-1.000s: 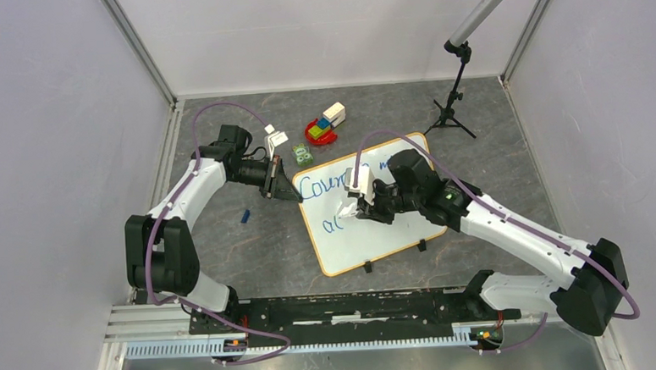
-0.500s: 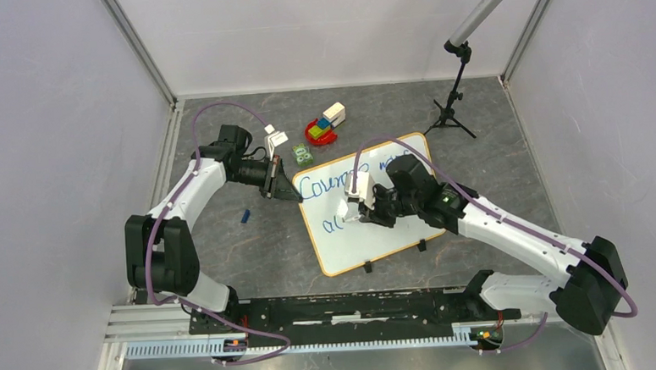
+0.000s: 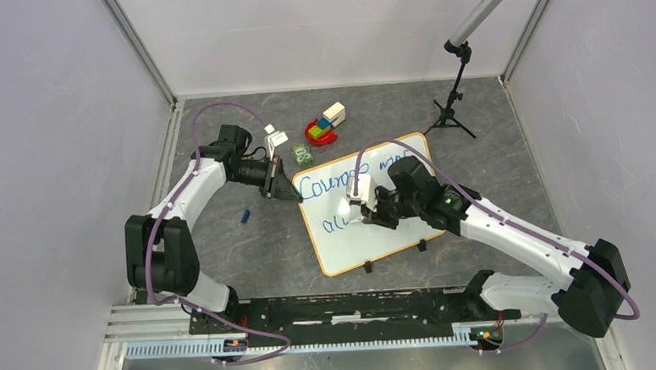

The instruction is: Write a sentence on the whiteboard

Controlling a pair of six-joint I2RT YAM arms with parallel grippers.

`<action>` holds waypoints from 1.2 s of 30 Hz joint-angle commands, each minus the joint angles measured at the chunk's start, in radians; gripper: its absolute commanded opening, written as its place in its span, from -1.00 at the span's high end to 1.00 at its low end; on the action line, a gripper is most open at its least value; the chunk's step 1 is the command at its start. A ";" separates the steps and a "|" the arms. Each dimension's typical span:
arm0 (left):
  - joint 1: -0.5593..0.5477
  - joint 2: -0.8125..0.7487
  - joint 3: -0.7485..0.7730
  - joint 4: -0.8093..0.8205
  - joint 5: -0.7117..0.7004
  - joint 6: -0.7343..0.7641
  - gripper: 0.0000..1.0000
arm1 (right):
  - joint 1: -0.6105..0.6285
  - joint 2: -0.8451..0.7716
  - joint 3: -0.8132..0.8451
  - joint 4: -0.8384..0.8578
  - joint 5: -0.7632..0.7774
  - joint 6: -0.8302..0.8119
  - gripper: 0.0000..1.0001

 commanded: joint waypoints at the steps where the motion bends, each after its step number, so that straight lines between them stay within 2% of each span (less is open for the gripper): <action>1: -0.003 -0.015 0.010 0.043 -0.009 -0.003 0.95 | -0.018 0.002 0.068 0.007 0.048 -0.011 1.00; 8: -0.002 -0.014 0.010 0.043 -0.010 -0.002 0.95 | -0.024 0.010 0.080 0.013 0.039 -0.010 1.00; 22: -0.002 -0.013 0.010 0.042 -0.010 -0.002 0.95 | -0.024 -0.040 -0.020 -0.017 0.010 -0.008 1.00; 36: -0.003 -0.012 0.013 0.043 -0.013 -0.004 0.95 | -0.023 0.003 0.095 -0.011 0.081 -0.006 1.00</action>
